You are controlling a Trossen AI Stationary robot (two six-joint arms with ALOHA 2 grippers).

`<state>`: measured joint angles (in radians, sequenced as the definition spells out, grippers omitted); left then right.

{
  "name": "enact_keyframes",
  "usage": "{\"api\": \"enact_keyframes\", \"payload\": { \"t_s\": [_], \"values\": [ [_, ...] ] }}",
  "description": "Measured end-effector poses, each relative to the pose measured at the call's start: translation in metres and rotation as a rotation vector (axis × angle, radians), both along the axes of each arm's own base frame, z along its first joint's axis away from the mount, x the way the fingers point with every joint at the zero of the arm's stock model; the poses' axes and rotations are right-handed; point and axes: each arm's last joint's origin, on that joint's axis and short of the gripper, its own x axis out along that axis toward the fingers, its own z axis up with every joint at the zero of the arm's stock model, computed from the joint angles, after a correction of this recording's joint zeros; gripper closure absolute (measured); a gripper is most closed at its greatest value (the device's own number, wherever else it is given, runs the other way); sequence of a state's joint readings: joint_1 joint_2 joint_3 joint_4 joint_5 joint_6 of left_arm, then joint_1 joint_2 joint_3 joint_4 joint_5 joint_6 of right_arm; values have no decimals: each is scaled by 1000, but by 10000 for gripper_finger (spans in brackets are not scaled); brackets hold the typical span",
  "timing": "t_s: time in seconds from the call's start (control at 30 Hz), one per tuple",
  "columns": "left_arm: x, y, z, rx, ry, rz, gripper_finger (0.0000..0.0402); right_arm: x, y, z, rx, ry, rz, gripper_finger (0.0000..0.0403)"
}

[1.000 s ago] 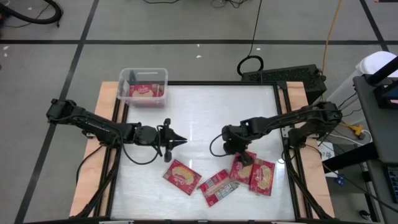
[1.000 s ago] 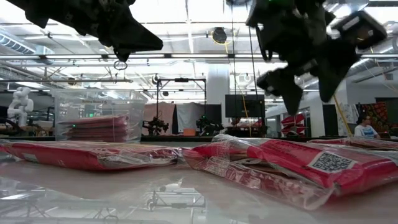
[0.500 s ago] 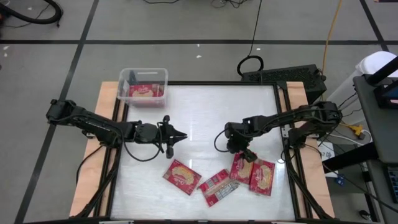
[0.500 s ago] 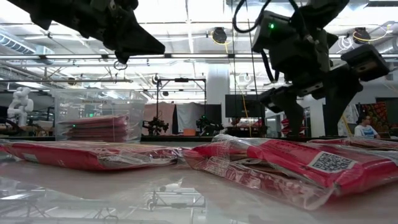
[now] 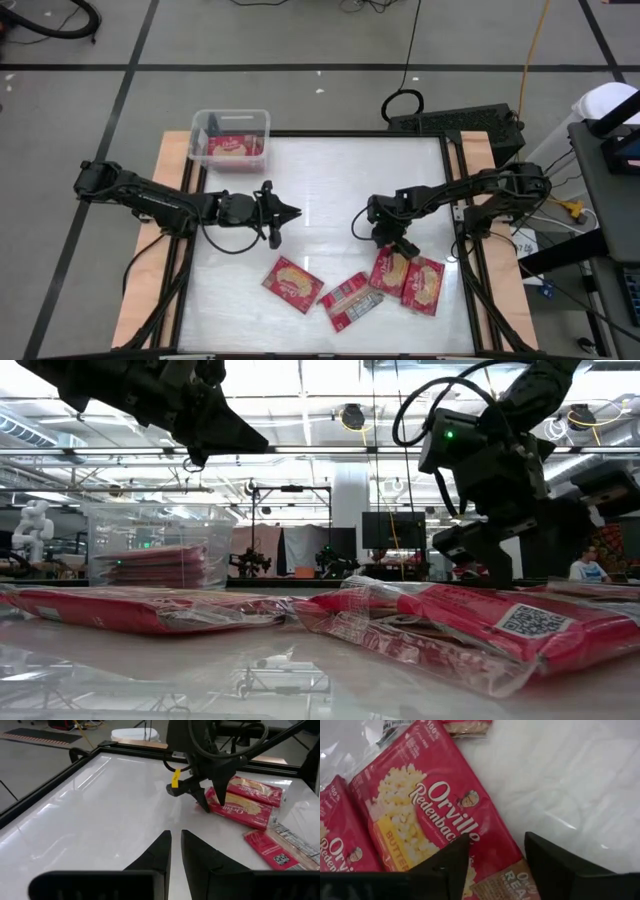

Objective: Sort popcorn bags into baskets
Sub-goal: Put the red popcorn bag into the transparent container

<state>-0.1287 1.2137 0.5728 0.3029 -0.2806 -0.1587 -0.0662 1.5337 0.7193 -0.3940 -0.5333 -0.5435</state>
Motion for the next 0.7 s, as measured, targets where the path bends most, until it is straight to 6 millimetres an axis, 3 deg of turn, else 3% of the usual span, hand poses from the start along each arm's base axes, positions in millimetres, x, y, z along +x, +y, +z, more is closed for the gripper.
{"api": "enact_keyframes", "payload": {
  "t_s": [0.37, 0.7],
  "values": [
    [0, 0, -1, -5, 9, 0, 357, -1, 0, 0, 0, 5, 0, 388],
    [-1, -4, -1, -9, 14, -13, 357, 0, -2, 13, -75, -30, -40, 401]
  ]
}}
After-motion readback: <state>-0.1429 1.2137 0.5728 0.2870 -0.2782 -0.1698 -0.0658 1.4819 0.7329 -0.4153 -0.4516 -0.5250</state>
